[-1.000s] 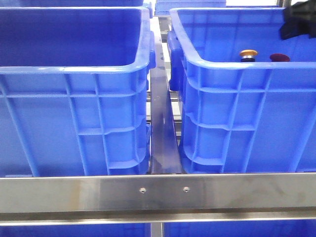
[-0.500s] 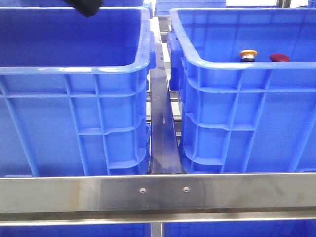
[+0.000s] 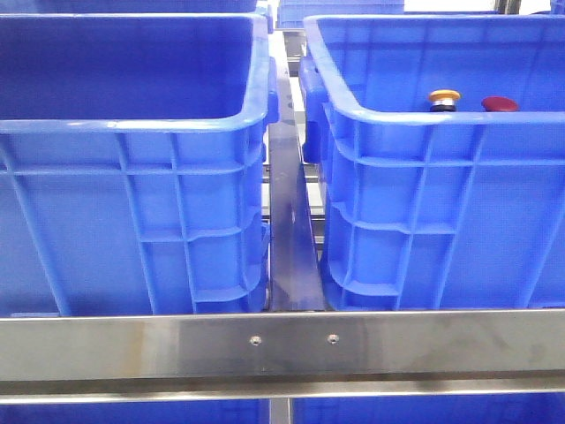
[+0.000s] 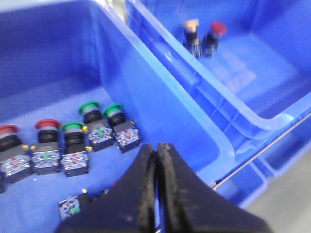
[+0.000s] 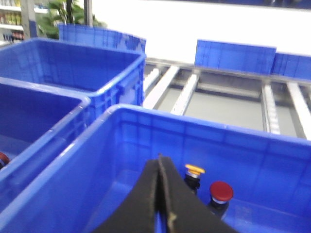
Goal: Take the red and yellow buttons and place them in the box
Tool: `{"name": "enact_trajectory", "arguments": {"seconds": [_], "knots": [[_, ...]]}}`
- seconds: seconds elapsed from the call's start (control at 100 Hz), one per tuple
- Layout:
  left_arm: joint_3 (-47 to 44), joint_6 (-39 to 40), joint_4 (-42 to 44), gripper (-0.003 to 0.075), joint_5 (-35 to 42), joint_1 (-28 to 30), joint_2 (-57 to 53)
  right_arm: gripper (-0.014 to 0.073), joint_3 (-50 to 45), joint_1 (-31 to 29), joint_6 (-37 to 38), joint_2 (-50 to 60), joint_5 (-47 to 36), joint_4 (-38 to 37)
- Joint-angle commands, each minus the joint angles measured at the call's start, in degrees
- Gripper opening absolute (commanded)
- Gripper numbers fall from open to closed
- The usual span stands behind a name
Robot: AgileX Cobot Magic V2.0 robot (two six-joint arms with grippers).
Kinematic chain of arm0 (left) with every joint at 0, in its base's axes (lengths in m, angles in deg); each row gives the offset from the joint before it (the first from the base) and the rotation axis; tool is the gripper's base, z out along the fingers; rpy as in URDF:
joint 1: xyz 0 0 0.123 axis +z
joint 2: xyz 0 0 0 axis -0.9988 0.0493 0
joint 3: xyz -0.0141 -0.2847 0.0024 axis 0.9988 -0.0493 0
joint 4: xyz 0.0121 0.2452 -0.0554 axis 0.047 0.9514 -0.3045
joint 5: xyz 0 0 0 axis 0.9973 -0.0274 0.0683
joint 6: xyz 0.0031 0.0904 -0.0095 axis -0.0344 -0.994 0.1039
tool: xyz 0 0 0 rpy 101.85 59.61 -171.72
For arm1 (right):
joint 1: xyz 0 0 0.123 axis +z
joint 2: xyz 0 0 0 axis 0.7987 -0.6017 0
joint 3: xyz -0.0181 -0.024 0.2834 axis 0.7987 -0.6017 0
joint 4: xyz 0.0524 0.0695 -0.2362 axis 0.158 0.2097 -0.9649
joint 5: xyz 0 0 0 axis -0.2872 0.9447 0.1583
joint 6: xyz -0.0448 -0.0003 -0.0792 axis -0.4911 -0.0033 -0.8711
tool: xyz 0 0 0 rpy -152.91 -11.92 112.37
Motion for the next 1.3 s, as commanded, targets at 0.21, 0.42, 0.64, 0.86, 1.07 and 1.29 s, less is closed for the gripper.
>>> {"name": "enact_trajectory", "arguments": {"seconds": [0.21, 0.42, 0.64, 0.86, 1.07, 1.29], "knots": [[-11.8, 0.6, -0.5, -0.002, 7.0, -0.4, -16.7, -0.0068, -8.0, -0.5, 0.0, 14.6, 2.5, 6.1], [-16.0, 0.6, -0.5, -0.002, 6.4, -0.4, -23.8, -0.0068, -12.2, -0.5, 0.0, 21.2, 2.4, 6.1], [-16.0, 0.6, -0.5, -0.002, 5.2, -0.4, -25.2, -0.0068, -12.3, -0.5, 0.0, 21.5, 2.3, 6.1], [-16.0, 0.6, -0.5, -0.002, 5.2, -0.4, -25.2, -0.0068, -12.3, -0.5, 0.0, 21.5, 2.3, 6.1], [-16.0, 0.6, -0.5, -0.002, 5.2, -0.4, -25.2, -0.0068, -12.3, -0.5, 0.0, 21.5, 2.3, 6.1], [-16.0, 0.6, -0.5, -0.002, 5.2, -0.4, -25.2, -0.0068, -12.3, -0.5, 0.0, 21.5, 2.3, 6.1]]}}
